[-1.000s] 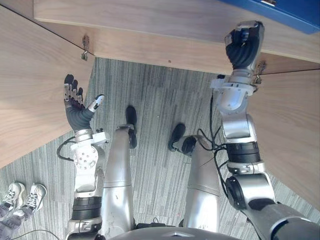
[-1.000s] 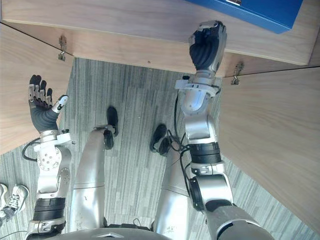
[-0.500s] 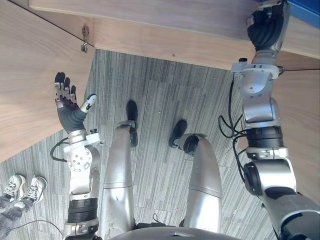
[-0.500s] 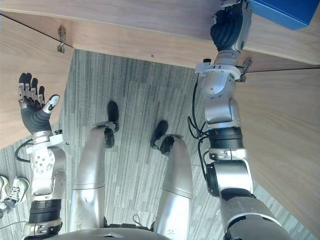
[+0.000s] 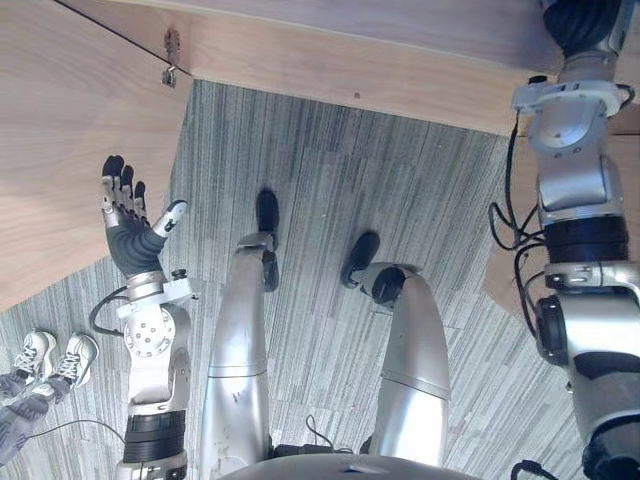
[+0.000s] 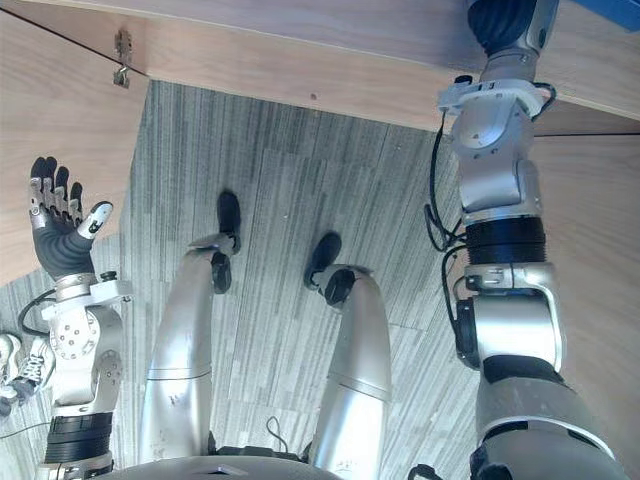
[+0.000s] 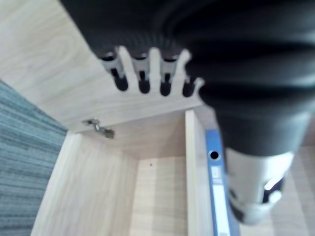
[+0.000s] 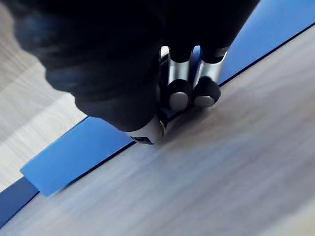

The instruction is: Walk over to the cabinet, pick up the folder, carry it to the office cabinet, place the folder inside the office cabinet, then close the office cabinet door

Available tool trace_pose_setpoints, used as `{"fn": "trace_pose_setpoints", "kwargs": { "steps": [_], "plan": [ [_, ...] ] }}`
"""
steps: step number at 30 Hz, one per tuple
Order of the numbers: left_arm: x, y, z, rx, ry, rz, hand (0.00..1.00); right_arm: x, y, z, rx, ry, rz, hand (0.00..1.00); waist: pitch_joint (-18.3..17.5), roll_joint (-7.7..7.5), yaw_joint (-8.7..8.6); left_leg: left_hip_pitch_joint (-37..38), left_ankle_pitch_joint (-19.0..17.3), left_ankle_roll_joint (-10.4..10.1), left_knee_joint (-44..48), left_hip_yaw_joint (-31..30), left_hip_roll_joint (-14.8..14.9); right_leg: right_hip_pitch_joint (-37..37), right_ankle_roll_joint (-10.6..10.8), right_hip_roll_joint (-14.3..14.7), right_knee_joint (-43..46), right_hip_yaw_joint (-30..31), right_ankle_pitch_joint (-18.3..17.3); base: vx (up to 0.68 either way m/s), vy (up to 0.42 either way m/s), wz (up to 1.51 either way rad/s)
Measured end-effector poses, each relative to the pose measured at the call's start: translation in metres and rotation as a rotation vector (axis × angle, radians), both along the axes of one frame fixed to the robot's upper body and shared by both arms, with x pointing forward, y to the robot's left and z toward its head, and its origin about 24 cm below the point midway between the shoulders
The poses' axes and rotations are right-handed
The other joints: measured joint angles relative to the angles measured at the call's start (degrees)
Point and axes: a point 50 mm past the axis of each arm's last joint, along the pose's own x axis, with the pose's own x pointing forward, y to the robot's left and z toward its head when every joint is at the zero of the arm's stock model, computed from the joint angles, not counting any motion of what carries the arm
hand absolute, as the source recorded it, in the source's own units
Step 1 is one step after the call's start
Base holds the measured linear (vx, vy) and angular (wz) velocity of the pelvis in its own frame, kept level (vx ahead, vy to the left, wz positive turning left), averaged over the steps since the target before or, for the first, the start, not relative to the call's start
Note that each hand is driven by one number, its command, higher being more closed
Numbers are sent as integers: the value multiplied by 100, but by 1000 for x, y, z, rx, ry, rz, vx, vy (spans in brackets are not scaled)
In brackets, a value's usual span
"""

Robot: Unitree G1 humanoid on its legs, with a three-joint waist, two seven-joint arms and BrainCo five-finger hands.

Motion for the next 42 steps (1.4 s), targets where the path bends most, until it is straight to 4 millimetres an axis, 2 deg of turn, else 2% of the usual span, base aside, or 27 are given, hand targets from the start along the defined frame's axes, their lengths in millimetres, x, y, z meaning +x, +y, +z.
{"fn": "trace_pose_setpoints", "kwargs": {
  "steps": [8,15,21,29,33,35,36,40,42],
  "plan": [
    [1,-3,0,-11,-1,-17,0,5,-1,22,32,-12,4,100,0,0,-55,21,194,-63,-292,-23,-38,-2,-57,-25,-106,-123,32,-21,11,8],
    [1,-7,-1,-20,-2,-34,0,11,-3,34,115,-12,64,100,-1,1,-109,33,325,-70,-461,-20,-49,-31,-123,-48,-136,-169,73,-36,20,4],
    [-1,-8,-4,-27,6,-36,0,14,-1,48,169,-22,111,100,-5,1,-136,44,600,-89,-833,53,-27,-164,-172,-55,-250,-201,202,-61,12,5],
    [-1,-16,-7,-45,17,-63,0,16,-2,50,219,-17,132,100,-8,1,-105,35,736,0,-800,144,76,-187,-245,-39,-238,-209,321,-54,5,-2],
    [-1,-17,-8,-59,18,-57,0,19,3,35,271,2,172,100,-11,-4,-84,31,637,14,-528,127,194,-105,-244,61,-176,-189,322,-51,2,-15],
    [-1,-19,-8,-72,17,-58,0,17,17,19,263,6,224,100,-17,-6,-94,40,524,24,-338,103,271,-46,-216,129,-115,-169,301,-66,7,-24],
    [-1,-19,-9,-73,18,-58,0,13,27,11,256,-7,263,100,-17,-6,-96,47,450,30,-239,96,320,-8,-186,153,-77,-169,273,-75,9,-24],
    [2,-19,-7,-70,21,-61,0,-4,45,-15,209,-33,305,100,-17,-6,-149,242,336,31,-91,131,348,183,-180,163,-12,-114,241,-84,17,-10],
    [3,-19,-7,-68,26,-62,0,-15,54,-39,190,-21,328,100,-19,-10,-165,555,244,20,-59,156,369,497,-143,208,-51,-62,219,-49,12,-8]
  ]
}}
